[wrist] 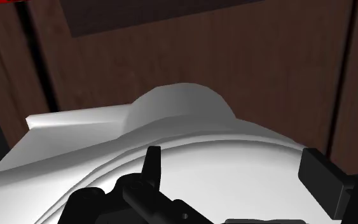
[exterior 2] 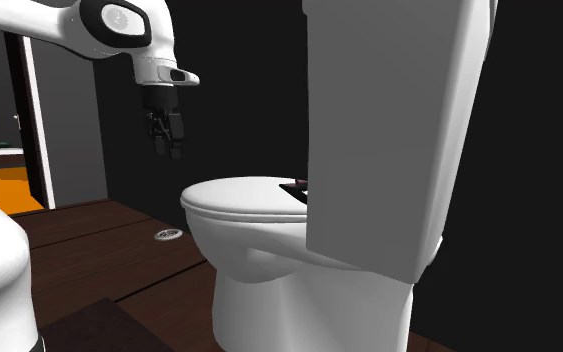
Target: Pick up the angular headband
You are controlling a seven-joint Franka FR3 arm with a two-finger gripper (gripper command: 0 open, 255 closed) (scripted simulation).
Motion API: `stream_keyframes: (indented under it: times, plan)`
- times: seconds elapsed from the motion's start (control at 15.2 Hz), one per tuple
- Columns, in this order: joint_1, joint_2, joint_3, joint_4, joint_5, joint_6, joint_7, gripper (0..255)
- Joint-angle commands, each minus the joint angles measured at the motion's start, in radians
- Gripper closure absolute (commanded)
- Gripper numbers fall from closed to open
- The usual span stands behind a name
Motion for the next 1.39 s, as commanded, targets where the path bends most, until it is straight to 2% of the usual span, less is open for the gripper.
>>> stream_keyframes:
  times: [0.0, 0.66, 0.99, 1.32]
  plan:
    - [0.000, 0.000, 0.000, 0.000, 0.000, 0.000, 0.000, 0]
    - [-0.018, 0.343, -0.164, 0.205, -0.024, 0.118, -0.166, 0]
    - [-0.021, 0.531, -0.240, 0.354, 0.009, 0.142, -0.256, 0]
    - [-0.036, 0.735, -0.305, 0.538, 0.076, 0.135, -0.354, 0]
